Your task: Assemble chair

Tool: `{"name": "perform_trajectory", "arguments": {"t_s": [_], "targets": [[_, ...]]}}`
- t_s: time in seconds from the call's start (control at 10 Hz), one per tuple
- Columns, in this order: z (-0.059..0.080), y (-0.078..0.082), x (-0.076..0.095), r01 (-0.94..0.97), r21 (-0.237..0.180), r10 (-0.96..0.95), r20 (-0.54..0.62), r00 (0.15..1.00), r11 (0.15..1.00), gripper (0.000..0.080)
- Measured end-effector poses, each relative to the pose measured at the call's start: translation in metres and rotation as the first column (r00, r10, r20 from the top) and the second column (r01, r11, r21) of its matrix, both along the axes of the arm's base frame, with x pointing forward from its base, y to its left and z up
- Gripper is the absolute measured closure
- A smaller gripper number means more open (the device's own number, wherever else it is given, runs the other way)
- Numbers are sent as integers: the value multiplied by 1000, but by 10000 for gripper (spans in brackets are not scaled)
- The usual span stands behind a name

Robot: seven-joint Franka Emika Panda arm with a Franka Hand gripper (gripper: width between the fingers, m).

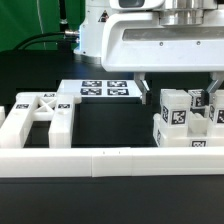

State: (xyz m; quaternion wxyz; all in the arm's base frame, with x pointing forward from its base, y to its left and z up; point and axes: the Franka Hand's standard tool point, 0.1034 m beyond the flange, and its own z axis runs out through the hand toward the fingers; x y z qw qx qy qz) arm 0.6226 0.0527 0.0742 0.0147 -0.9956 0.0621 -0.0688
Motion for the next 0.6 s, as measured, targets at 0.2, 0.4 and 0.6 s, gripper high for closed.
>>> {"name": "perform_trajectory", "arguments": {"t_s": [0.2,0.4,0.6], "targets": [[0,-1,0,-119,-19,119,1,993,993,151],[0,-1,0,-131,-23,131,1,991,991,289],[0,-1,0,-131,-23,131,1,991,991,514]]}}
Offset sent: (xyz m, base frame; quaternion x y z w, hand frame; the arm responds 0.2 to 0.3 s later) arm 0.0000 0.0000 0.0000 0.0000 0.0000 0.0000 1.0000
